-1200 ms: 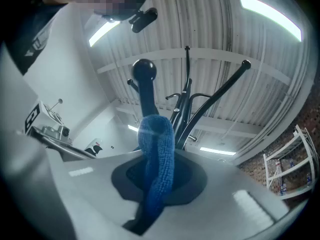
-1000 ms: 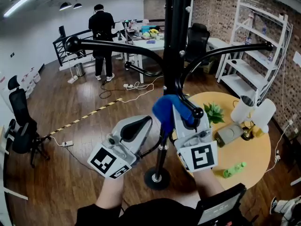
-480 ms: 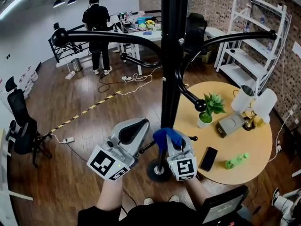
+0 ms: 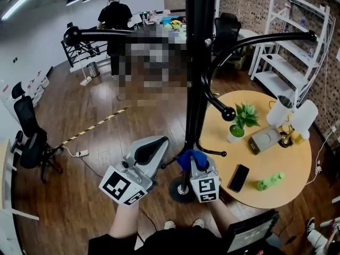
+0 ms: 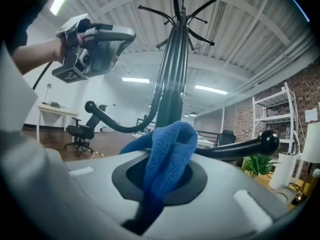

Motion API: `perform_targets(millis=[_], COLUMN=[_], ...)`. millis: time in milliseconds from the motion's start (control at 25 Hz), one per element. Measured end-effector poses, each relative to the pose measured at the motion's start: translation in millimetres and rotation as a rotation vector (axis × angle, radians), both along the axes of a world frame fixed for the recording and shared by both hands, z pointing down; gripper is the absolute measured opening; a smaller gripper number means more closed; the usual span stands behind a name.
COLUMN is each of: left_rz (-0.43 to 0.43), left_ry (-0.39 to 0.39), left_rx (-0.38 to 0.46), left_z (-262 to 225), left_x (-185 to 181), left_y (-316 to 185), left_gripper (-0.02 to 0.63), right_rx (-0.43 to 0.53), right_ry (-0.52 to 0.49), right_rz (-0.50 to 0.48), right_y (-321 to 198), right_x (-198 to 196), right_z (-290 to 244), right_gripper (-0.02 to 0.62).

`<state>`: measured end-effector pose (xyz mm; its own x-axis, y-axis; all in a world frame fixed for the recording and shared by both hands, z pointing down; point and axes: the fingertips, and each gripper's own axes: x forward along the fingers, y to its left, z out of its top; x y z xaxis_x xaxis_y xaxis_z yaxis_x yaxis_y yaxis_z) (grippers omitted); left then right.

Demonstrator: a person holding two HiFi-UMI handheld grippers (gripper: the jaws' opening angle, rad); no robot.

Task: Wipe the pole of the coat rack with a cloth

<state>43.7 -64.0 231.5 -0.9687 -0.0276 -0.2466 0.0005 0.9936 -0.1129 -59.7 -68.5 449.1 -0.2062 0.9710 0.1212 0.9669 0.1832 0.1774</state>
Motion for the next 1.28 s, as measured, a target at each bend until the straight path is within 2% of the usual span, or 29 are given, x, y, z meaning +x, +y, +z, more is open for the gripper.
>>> perform_targets(millis=[360,560,680,880,1080,1280], left_rz=[-0.012,-0.017,-0.015,-0.004,-0.006,-0.010], left_ry=[-0.019,-0.038,-0.059,-0.090,-0.110,-0.116], left_rx=[0.004,-0.007,-0.022,-0.052,-0.069,-0.071], left_z=[-4.1,-11.7,-20.9,-34.0,-43.9,-45.6], left_x=[-1.0,0.4,0.9,1.1,1.4,0.3], left_y=[4.9,11.4,13.5,13.0,15.8,18.1], left_gripper=[-0.006,-0.006,-0.006,-0.006,-0.006,-0.006], right_rx=[-0.130,-0.386,-0.473,-0.583,-0.646,-0.647], right_ry=[-0.096,-0.123,-0.132,-0.210,-0.261,-0.274], right_rz=[-0.045,-0.055,-0.054,-0.091,-0.110,-0.121], right_y=[3.7,-8.5,-6.8,-6.4,-8.7,-9.1], right_x=[11.6,16.0,11.2,7.5,6.3,5.3], right_z=[-77.5,-159.5,-213.5,-290.2,-337.0,-341.5], right_gripper=[0.015,0.015,0.015,0.015,0.015,0.015])
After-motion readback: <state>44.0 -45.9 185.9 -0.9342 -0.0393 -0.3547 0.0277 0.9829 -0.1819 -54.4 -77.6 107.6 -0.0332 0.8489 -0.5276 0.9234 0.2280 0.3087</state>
